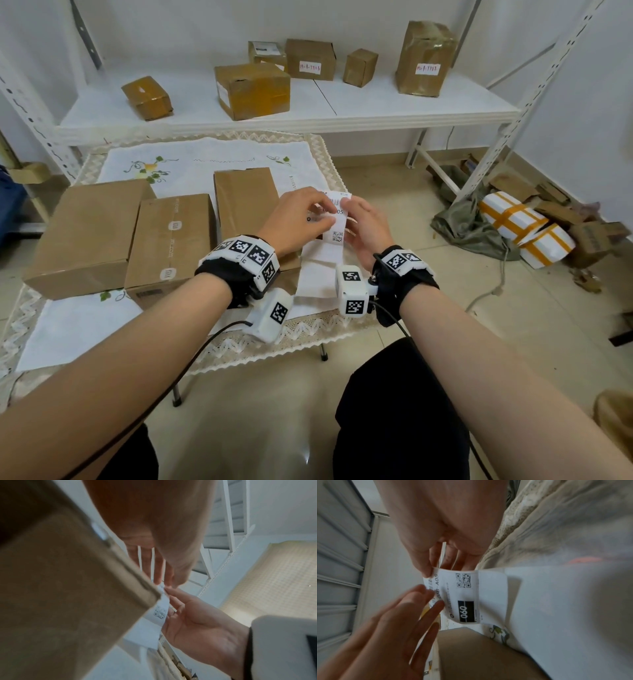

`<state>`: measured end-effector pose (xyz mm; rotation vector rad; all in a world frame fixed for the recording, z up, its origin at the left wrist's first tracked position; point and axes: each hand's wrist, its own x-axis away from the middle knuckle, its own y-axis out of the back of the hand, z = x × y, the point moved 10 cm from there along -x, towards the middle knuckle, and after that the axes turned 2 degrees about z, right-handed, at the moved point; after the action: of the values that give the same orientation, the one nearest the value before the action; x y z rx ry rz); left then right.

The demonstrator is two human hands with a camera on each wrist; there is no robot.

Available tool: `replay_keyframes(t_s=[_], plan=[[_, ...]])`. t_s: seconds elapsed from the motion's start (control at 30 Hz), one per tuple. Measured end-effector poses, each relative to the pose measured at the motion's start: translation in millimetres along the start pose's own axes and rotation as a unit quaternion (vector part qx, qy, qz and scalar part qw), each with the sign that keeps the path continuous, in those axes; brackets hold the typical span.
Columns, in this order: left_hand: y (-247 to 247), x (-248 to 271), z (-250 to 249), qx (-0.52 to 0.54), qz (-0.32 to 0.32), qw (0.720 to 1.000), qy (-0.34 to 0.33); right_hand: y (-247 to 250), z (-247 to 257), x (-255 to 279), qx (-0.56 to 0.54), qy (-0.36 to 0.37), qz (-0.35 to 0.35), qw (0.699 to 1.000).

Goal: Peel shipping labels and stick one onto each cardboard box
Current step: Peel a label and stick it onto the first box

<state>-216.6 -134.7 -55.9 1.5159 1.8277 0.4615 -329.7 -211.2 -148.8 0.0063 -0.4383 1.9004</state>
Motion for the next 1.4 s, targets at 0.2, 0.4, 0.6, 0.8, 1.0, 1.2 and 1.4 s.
replay_keyframes(t_s=[0.2,0.4,0.6,0.8,1.0,1.2,1.4], plan=[[-4,-23,4,-0.054,-0.016,0.998,-0.009,-2,-8,2,-0.024,0.005,0.004,1.0],[-5,-38,-6,-0.109,-0.021,0.994,0.016,-3,-5,4,-0.015,0.009,0.025,1.0],[-2,-36,-12,-0.151,-0.017,0.988,0.022,-4,-3,8,0.001,0.009,0.034,0.999],[5,-34,-11,-0.191,0.002,0.981,0.032,-8,1,9,0.05,0.001,0.037,0.998],[6,-32,-15,-0.228,0.004,0.973,0.026,-13,5,10,0.073,0.002,0.033,0.997],[5,-30,-17,-0.238,-0.003,0.971,0.02,-10,6,11,0.069,-0.013,0.027,0.997],[3,-27,-19,-0.221,-0.006,0.975,0.004,-12,9,16,0.068,-0.012,0.041,0.997]])
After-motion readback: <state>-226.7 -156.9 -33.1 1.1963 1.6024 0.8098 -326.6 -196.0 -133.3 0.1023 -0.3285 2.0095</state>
